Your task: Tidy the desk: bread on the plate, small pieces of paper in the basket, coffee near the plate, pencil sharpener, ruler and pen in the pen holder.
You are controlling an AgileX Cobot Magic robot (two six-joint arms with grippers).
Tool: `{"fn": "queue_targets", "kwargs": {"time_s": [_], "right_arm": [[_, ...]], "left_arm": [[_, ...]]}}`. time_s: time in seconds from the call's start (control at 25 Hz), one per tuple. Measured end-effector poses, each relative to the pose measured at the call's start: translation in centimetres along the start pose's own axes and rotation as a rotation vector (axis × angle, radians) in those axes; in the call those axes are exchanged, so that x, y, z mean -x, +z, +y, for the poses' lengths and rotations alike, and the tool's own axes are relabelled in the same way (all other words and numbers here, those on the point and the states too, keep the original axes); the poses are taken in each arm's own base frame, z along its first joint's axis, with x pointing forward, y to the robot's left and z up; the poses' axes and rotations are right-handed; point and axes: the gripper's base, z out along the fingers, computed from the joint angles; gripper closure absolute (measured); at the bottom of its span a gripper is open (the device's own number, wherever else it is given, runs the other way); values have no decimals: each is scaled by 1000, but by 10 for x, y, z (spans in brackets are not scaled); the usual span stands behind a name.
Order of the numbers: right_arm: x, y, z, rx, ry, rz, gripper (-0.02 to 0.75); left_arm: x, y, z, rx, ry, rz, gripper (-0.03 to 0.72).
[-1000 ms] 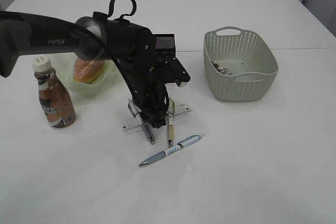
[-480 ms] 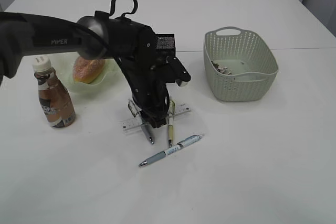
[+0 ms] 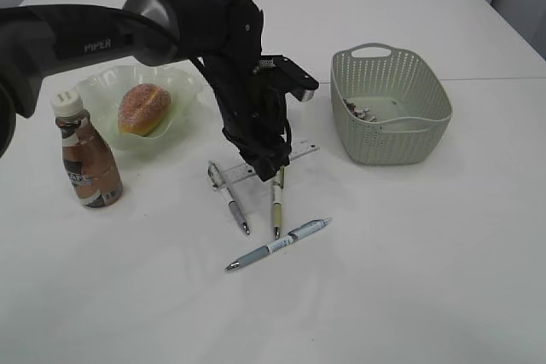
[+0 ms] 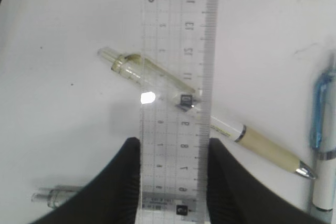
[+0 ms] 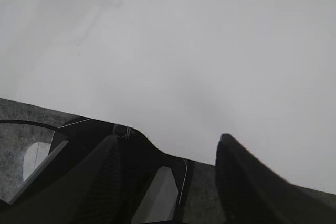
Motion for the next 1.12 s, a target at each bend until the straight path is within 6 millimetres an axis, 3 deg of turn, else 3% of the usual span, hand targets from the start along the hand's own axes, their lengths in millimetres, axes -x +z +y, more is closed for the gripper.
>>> {"fn": "queue_targets", "kwargs": {"time_s": [0.48, 0.72, 1.12], "right_arm": [[0, 0, 1, 7, 3, 2, 286], [0, 0, 2, 21, 7, 5, 286], [0, 0, 2, 21, 7, 5, 286]], "left_arm": [[0, -20, 21, -57, -367, -29, 431], [12, -33, 19, -113, -406, -110, 431], [14, -34, 20, -109, -412, -136, 431]]}}
